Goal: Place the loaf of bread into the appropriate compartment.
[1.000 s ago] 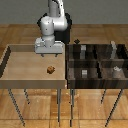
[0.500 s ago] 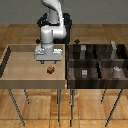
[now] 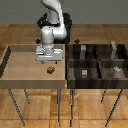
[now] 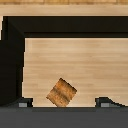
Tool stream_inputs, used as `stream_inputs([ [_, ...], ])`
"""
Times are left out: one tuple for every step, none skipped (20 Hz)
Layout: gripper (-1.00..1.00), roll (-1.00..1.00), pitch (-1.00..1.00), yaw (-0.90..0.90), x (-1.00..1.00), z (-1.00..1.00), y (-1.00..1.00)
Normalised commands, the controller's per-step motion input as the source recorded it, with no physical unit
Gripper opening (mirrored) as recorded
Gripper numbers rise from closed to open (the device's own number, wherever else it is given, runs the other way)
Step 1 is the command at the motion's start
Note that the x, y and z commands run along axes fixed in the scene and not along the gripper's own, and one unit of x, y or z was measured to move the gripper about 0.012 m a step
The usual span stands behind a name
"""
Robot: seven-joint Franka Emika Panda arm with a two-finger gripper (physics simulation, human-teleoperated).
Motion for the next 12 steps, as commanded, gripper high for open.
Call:
stream_inputs([
  [1.0, 0.0, 0.0, 0.0, 0.0, 0.0, 0.0],
  [1.0, 0.0, 0.0, 0.0, 0.0, 0.0, 0.0],
  [1.0, 0.0, 0.0, 0.0, 0.0, -1.0, 0.0],
  [1.0, 0.0, 0.0, 0.0, 0.0, -1.0, 0.0],
  [1.0, 0.0, 0.0, 0.0, 0.0, 0.0, 0.0],
  [1.0, 0.0, 0.0, 0.0, 0.0, -1.0, 0.0],
  [1.0, 0.0, 0.0, 0.0, 0.0, -1.0, 0.0],
  [1.0, 0.0, 0.0, 0.0, 0.0, -1.0, 0.0],
  [1.0, 0.0, 0.0, 0.0, 0.0, -1.0, 0.0],
  [1.0, 0.0, 0.0, 0.0, 0.0, 0.0, 0.0],
  [-1.0, 0.0, 0.0, 0.0, 0.0, 0.0, 0.0],
  [-1.0, 0.0, 0.0, 0.0, 0.0, 0.0, 0.0],
])
